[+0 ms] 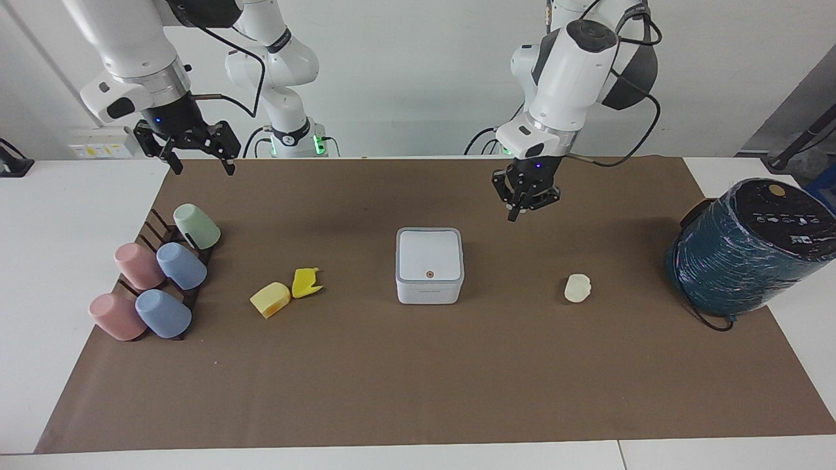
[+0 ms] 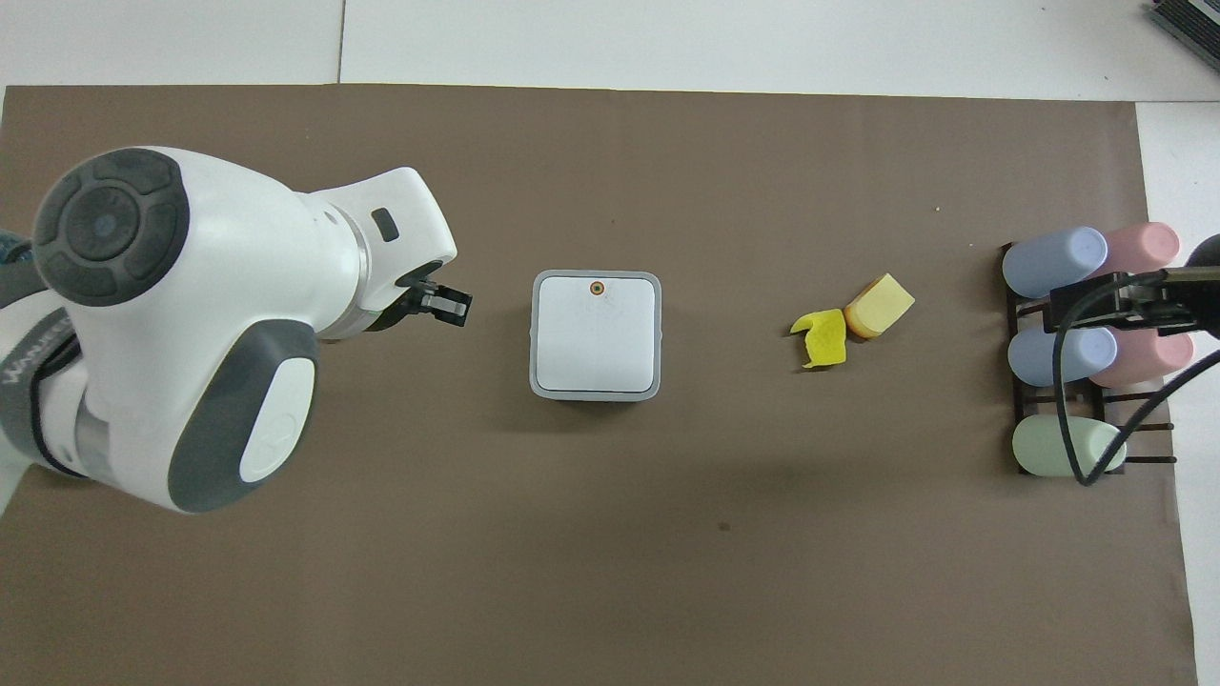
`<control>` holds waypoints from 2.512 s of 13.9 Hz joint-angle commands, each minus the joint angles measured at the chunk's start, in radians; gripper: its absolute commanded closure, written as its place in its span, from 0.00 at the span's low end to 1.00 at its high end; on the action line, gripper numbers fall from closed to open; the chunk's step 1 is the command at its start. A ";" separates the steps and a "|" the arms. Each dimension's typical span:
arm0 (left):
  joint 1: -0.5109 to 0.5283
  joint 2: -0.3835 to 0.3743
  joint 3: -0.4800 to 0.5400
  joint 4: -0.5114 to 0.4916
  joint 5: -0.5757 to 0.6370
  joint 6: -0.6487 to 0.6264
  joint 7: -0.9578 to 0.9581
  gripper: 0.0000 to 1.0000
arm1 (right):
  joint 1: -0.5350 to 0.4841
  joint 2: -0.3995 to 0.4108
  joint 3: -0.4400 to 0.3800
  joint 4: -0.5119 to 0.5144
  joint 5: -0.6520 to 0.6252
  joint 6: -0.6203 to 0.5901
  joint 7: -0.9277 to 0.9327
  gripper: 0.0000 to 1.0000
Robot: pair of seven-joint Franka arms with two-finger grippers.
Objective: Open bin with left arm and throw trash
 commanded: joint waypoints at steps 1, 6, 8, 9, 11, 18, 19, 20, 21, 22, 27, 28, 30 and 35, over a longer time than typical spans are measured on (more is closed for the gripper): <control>-0.074 0.076 0.014 0.000 -0.019 0.124 -0.051 1.00 | -0.004 -0.026 0.002 -0.038 0.007 0.017 -0.016 0.00; -0.120 0.185 0.014 0.011 -0.083 0.292 -0.088 1.00 | -0.004 -0.032 0.002 -0.051 0.007 0.029 -0.016 0.00; -0.151 0.218 0.014 0.011 -0.086 0.333 -0.091 1.00 | -0.004 -0.032 0.002 -0.055 0.007 0.039 -0.018 0.00; -0.164 0.234 0.014 0.011 -0.086 0.338 -0.102 1.00 | -0.004 -0.032 0.002 -0.056 0.007 0.042 -0.018 0.00; -0.198 0.257 0.014 0.005 -0.086 0.352 -0.131 1.00 | -0.004 -0.033 0.002 -0.064 0.007 0.043 -0.018 0.00; -0.203 0.216 0.018 0.008 -0.086 0.225 -0.171 1.00 | -0.004 -0.033 0.002 -0.102 0.007 0.114 -0.015 0.00; -0.201 0.184 0.026 0.006 -0.086 0.158 -0.171 1.00 | -0.004 -0.033 0.002 -0.111 0.007 0.135 -0.013 0.00; -0.182 0.150 0.026 0.006 -0.085 0.076 -0.168 1.00 | -0.004 -0.032 0.002 -0.117 0.010 0.149 -0.013 0.00; -0.162 0.127 0.026 0.006 -0.085 -0.006 -0.159 1.00 | -0.004 -0.029 0.002 -0.121 0.016 0.167 -0.010 0.00; -0.145 0.104 0.026 0.006 -0.085 -0.088 -0.150 1.00 | -0.002 -0.024 0.002 -0.128 0.018 0.193 -0.007 0.00; -0.106 0.050 0.029 -0.011 -0.072 -0.352 -0.122 1.00 | 0.027 0.069 0.002 -0.193 0.019 0.373 0.039 0.00; -0.083 0.044 0.029 -0.041 -0.071 -0.337 -0.121 1.00 | 0.042 0.100 0.002 -0.193 0.019 0.399 0.063 0.00; -0.044 0.033 0.031 -0.086 -0.062 -0.249 -0.107 1.00 | 0.045 0.152 0.002 -0.193 0.019 0.451 0.093 0.00; 0.030 0.007 0.031 -0.233 0.015 0.035 -0.029 0.00 | 0.041 0.281 0.002 -0.272 0.018 0.687 0.162 0.00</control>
